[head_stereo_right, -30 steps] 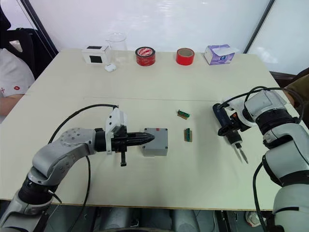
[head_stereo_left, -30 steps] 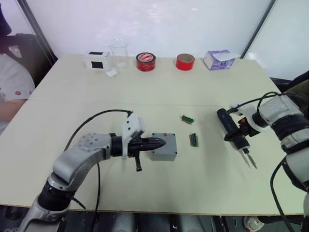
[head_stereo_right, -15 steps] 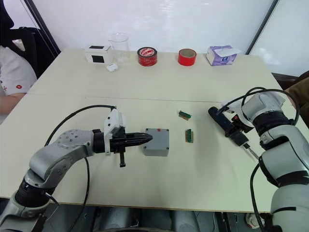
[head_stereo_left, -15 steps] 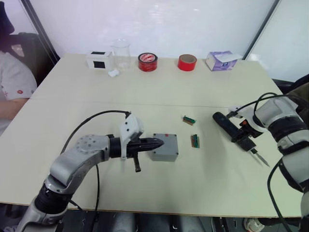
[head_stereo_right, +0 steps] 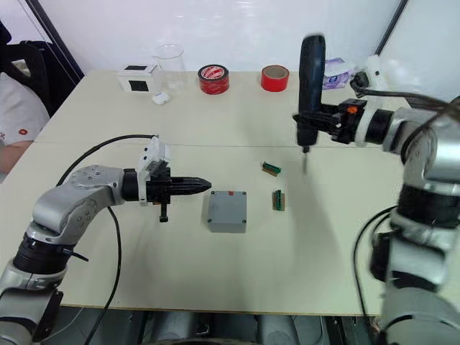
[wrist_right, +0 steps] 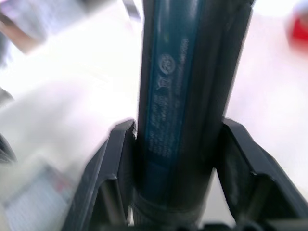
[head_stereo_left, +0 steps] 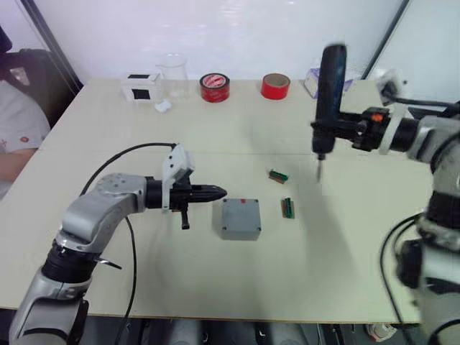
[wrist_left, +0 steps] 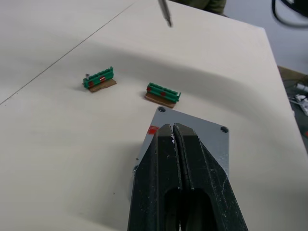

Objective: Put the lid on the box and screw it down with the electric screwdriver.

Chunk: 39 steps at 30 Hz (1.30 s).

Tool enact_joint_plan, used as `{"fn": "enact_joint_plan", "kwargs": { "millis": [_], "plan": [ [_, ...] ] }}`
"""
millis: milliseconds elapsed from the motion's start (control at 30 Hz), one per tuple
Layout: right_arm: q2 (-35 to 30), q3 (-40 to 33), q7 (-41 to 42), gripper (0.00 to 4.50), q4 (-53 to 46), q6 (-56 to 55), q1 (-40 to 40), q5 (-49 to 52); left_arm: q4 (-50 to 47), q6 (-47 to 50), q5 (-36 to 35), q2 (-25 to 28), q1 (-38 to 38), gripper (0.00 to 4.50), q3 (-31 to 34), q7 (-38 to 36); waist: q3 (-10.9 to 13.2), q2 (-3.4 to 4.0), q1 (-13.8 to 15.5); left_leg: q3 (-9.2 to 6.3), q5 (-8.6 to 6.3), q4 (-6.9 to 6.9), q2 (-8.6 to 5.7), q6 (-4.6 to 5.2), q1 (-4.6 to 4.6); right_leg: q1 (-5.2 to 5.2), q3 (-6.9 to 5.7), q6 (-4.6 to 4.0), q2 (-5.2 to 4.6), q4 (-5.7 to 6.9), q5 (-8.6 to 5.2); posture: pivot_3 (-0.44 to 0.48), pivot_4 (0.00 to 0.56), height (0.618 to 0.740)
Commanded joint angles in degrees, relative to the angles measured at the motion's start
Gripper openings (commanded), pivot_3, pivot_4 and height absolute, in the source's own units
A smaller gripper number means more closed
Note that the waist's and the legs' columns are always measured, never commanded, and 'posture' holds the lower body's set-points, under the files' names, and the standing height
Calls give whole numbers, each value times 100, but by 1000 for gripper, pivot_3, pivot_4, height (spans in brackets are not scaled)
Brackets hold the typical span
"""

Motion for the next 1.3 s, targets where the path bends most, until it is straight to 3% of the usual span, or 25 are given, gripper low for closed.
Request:
{"fn": "enact_joint_plan", "kwargs": {
  "millis": [33, 167, 267, 800, 1300],
  "plan": [
    [931, -809, -967, 1829, -1458, -61, 219, 548, 74, -36, 53, 30, -144, 0, -74, -208, 0, 0, 12, -2, 2, 0, -3, -3, 0, 4, -2, -1, -1, 1, 1, 0, 150, 740],
    [2027, -913, -1511, 1829, -2408, 188, 679, 1382, 13, -54, 210, 30, -144, 0, -319, -287, 0, 0, -5, -7, 2, 2, -14, -1, 1, 9, 2, -2, -7, 4, 2, 0, 150, 740],
    [2206, -502, -1892, 1829, -2584, -179, 959, 1421, 84, -179, 355, -40, -211, 0, -435, -328, 0, 0, -27, -16, 2, 1, -14, 0, 2, 10, 2, -3, -4, 5, 2, 0, 150, 740],
    [1780, 1192, -2540, 1829, -2378, -1875, 2003, 1378, 395, -960, 1569, -114, -191, 0, -1279, -491, 0, -1, -28, -15, 2, -1, -17, 1, 3, 10, 2, -3, -2, 4, 1, 0, 150, 740],
    [1307, 1623, -2844, 1829, -2132, -2796, 2569, 1321, 459, -924, 1588, -245, -224, 0, -1229, -547, -2, -3, -21, -25, 2, 1, -16, 2, 6, 14, 2, -3, -3, 3, 1, 0, 150, 740]
  ]
}}
